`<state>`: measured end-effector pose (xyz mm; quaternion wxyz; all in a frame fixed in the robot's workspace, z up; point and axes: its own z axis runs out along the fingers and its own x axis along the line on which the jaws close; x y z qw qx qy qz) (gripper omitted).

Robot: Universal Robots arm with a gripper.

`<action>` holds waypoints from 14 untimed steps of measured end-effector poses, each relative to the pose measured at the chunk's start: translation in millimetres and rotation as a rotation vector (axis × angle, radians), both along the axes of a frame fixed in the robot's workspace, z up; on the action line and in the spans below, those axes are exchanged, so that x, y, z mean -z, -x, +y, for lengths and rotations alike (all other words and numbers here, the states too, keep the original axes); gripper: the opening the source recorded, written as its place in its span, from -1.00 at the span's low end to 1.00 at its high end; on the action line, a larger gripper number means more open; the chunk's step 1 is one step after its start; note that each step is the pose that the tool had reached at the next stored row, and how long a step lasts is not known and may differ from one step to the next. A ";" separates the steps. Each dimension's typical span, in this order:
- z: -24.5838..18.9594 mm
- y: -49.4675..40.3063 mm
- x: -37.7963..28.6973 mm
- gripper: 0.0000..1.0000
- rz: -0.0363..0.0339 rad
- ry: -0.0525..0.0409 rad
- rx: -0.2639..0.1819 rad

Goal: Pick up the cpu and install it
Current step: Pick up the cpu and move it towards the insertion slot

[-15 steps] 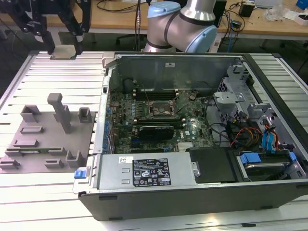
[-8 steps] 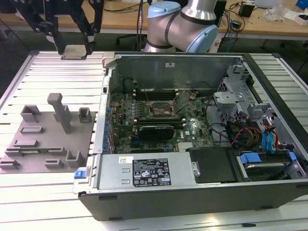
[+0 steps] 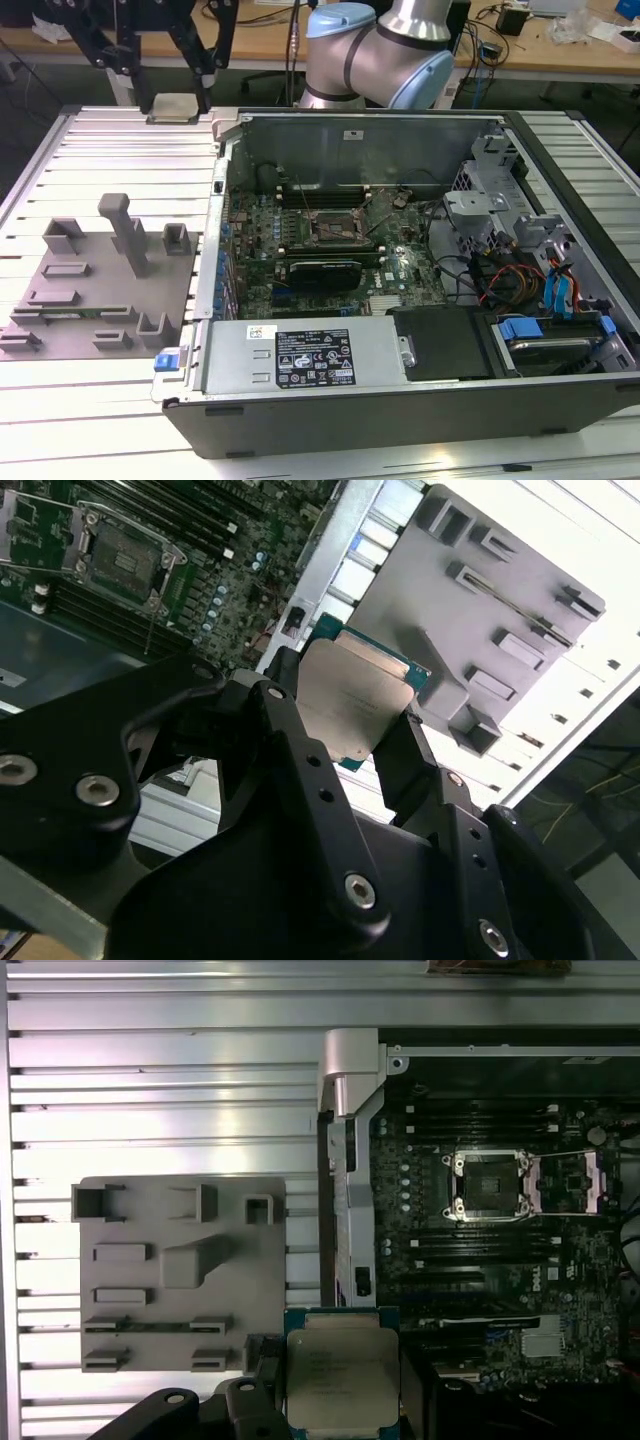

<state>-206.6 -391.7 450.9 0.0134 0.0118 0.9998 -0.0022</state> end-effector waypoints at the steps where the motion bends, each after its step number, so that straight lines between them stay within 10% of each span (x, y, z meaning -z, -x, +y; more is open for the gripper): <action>1: 0.0 -1.8 0.0 0.09 0.0000 0.0000 0.000; 14: 0.0 -27.3 0.0 0.09 0.0000 0.0000 0.000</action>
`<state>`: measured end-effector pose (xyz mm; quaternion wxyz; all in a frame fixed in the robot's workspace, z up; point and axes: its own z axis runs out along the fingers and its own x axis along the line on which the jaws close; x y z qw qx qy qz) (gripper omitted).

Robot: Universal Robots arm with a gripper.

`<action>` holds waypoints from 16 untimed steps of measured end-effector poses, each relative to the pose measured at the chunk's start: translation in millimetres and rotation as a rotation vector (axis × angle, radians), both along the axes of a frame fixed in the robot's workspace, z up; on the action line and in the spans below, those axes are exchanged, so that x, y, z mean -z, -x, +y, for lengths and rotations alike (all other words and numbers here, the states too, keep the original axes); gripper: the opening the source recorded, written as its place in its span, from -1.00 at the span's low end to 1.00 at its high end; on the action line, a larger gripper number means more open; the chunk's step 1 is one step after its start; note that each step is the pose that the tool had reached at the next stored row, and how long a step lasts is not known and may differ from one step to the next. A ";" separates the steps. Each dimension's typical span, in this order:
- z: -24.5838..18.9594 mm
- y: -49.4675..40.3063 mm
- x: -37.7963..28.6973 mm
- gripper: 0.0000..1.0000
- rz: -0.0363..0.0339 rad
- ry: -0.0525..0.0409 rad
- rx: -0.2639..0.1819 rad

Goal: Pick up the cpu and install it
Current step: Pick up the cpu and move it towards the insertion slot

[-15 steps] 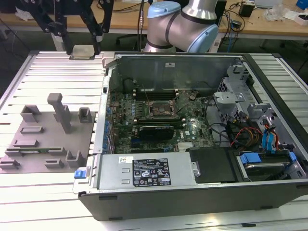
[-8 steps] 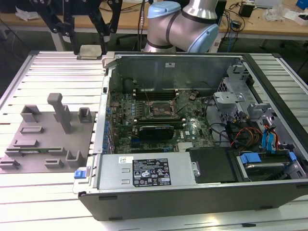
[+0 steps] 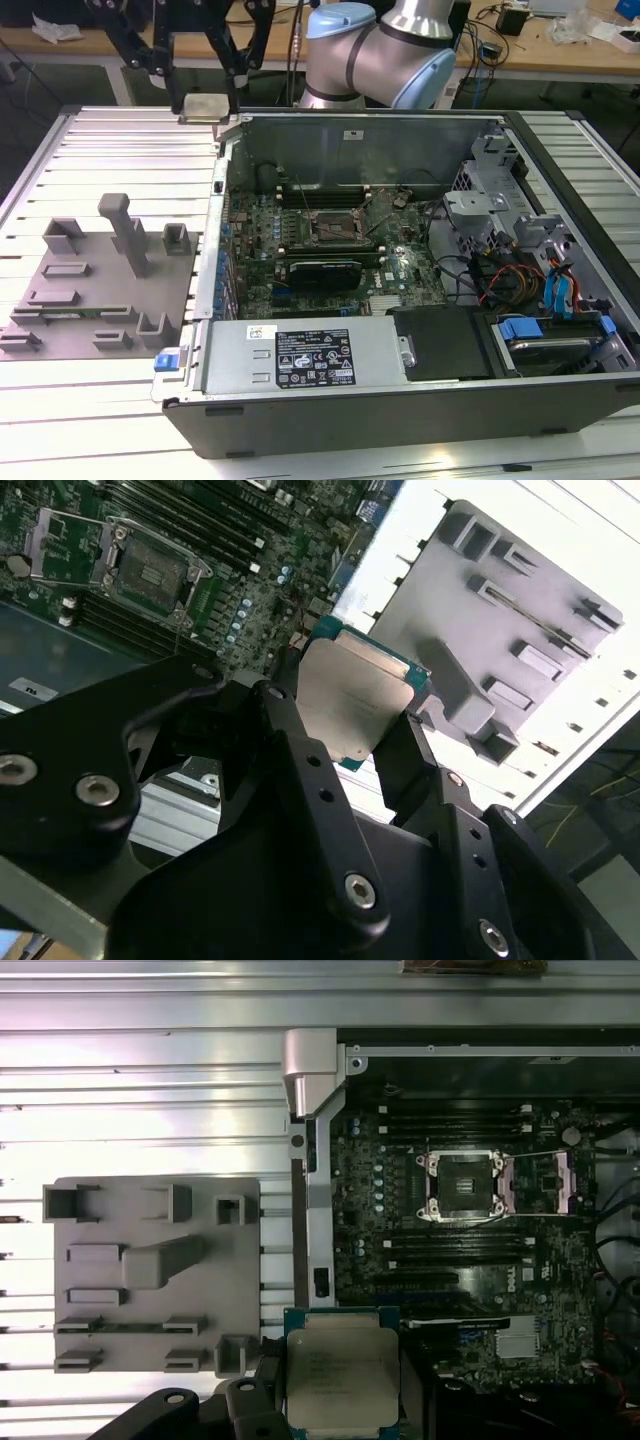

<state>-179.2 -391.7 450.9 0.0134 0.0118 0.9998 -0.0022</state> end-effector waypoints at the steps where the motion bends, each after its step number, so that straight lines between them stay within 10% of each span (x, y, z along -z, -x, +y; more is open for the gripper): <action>1: 0.0 -3.7 0.0 0.09 0.0000 0.0000 0.000; 16: 0.0 -31.1 0.0 0.09 0.0000 0.0000 0.000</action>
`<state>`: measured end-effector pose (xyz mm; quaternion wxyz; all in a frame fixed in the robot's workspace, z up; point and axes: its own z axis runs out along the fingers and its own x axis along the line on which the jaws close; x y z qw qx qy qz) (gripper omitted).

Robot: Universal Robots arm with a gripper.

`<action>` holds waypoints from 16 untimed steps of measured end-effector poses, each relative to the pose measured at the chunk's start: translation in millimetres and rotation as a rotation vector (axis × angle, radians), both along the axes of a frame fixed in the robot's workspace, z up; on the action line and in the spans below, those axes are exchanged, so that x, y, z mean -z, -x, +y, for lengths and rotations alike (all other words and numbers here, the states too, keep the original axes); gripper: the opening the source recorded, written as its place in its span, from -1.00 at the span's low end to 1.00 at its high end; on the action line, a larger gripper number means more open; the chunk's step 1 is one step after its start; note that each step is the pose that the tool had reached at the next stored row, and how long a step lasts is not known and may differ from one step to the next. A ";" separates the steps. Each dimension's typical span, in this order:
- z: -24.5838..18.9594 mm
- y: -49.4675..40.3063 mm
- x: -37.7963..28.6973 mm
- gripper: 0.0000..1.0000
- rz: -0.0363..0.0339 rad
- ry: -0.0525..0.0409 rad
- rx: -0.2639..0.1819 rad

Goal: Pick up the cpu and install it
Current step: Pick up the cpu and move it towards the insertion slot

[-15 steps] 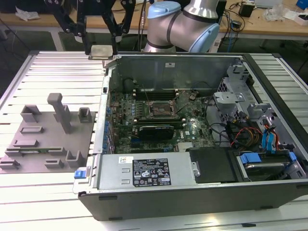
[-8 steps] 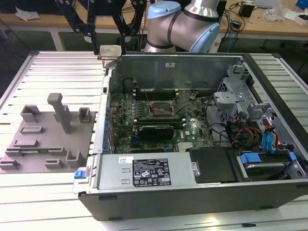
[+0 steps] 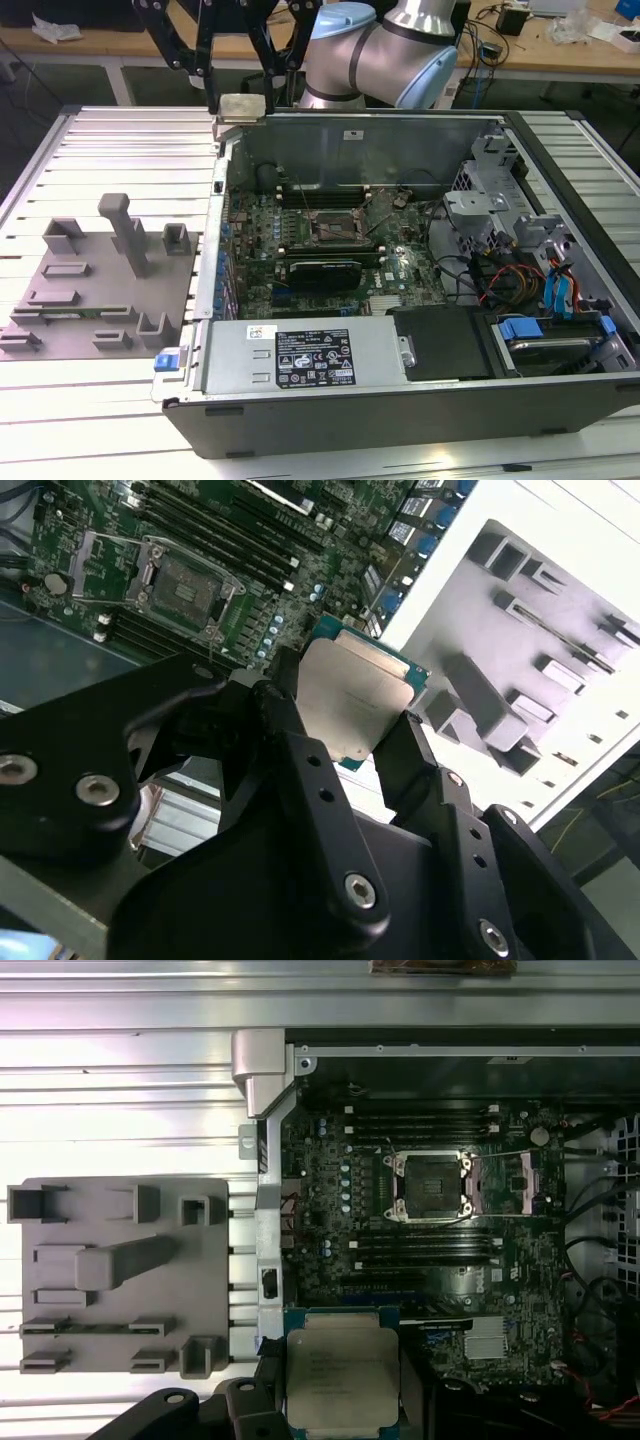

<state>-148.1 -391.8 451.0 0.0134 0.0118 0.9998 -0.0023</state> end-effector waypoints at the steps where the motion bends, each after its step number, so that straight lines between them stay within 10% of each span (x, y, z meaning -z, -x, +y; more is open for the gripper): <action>1: 0.0 -0.4 0.2 0.09 0.0001 -0.0001 0.000; 16: 0.2 -34.1 18.0 0.09 0.0136 -0.0005 0.000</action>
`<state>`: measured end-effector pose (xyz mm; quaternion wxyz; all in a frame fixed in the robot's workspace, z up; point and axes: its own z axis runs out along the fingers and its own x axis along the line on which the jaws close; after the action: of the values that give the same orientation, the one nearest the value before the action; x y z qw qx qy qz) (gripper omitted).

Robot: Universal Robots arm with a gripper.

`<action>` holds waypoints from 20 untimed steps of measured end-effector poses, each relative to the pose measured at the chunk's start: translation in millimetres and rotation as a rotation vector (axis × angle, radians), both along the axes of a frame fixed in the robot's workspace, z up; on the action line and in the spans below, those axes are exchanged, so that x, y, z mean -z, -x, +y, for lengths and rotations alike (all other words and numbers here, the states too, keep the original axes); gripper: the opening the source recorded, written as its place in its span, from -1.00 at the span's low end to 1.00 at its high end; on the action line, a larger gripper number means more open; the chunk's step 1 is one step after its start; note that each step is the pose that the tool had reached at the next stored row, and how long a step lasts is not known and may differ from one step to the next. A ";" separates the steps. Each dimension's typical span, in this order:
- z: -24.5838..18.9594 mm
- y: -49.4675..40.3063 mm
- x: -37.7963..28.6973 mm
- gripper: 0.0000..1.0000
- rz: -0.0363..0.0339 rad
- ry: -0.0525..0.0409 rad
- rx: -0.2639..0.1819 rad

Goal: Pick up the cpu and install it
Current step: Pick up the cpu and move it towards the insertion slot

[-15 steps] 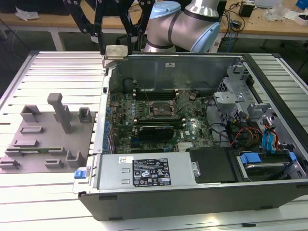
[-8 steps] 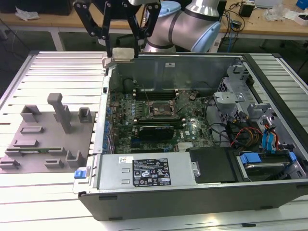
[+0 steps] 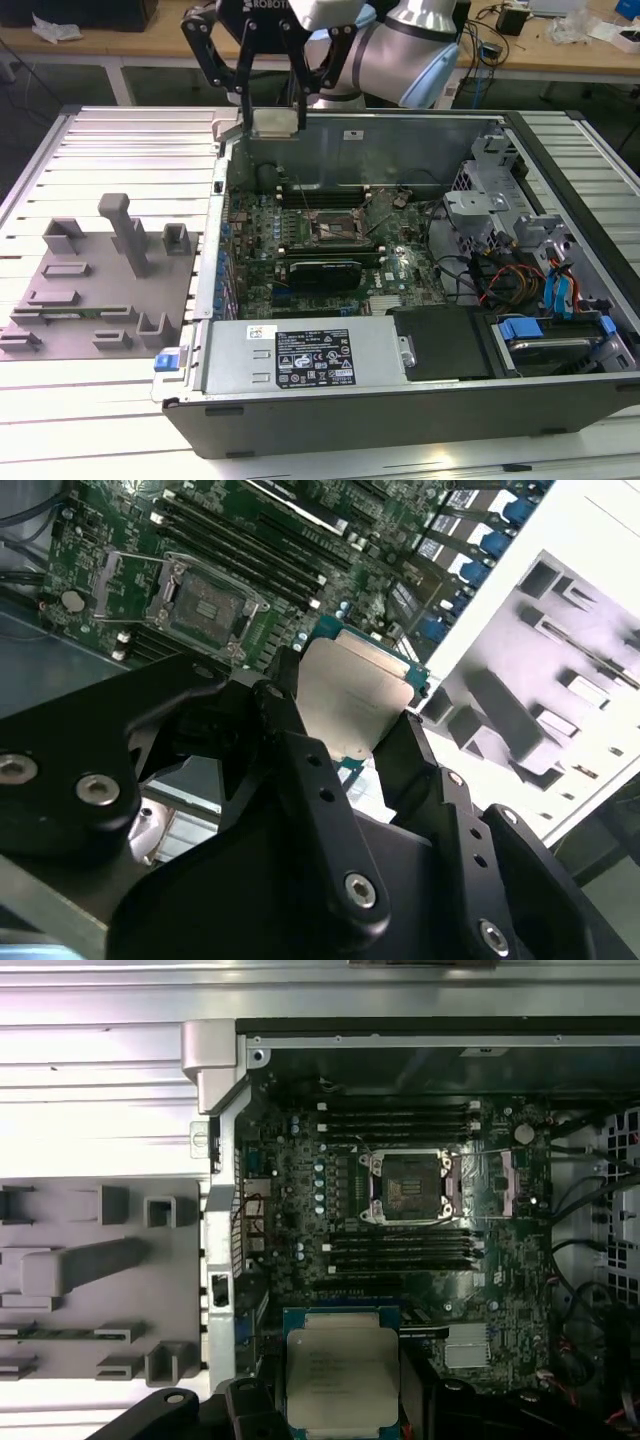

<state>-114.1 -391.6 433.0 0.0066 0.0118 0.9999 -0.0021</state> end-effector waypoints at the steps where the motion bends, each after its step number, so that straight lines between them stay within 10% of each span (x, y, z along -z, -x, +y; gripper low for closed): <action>1: 0.0 -1.3 1.5 0.09 0.0002 -0.0001 0.000; 20: 9.3 -6.7 42.2 0.09 0.0004 0.0000 0.000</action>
<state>-107.4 -382.3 390.8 0.0064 0.0118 0.9999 -0.0021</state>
